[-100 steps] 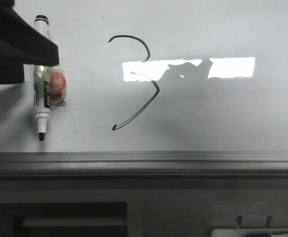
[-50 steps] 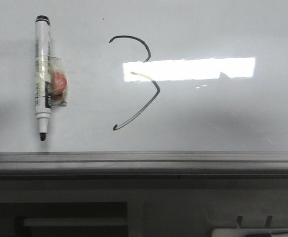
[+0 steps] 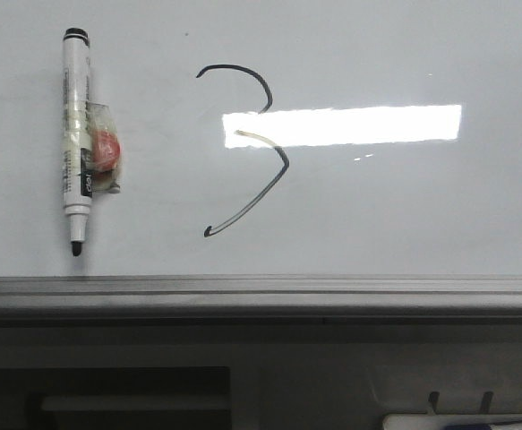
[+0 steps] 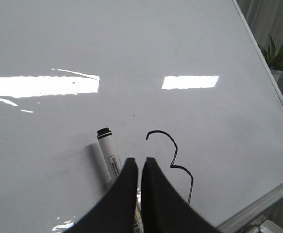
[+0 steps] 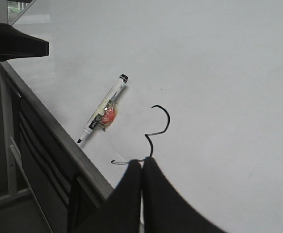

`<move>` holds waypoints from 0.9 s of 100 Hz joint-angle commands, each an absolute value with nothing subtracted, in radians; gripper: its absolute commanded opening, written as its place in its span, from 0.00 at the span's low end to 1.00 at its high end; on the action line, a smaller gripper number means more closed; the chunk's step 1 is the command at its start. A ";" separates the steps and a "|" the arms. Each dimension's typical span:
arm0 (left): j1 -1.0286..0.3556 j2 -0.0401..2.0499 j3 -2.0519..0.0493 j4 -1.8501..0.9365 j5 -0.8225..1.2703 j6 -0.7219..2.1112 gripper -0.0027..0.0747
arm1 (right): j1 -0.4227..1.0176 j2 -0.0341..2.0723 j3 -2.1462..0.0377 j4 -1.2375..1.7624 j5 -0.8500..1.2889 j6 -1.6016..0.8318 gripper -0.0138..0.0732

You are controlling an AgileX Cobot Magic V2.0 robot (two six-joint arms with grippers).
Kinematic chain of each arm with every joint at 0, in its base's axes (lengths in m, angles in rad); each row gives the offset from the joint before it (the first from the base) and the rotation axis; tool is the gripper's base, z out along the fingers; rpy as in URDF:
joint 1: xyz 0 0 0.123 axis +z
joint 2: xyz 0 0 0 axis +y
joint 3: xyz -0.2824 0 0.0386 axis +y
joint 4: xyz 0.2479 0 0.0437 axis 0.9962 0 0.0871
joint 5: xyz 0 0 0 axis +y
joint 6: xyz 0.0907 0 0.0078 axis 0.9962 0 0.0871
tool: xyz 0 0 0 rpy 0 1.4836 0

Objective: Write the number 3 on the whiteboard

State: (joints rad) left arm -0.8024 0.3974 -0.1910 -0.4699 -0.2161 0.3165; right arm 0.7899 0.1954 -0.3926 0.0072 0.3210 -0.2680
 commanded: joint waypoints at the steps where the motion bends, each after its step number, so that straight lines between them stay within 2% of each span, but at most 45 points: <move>1: -0.801 0.399 -0.216 -0.422 -0.284 0.316 0.01 | 0.782 0.158 -0.384 0.000 0.229 -0.265 0.10; 90: -0.801 0.399 -0.216 -0.422 -0.287 0.316 0.01 | 0.782 0.134 -0.371 0.000 0.235 -0.265 0.10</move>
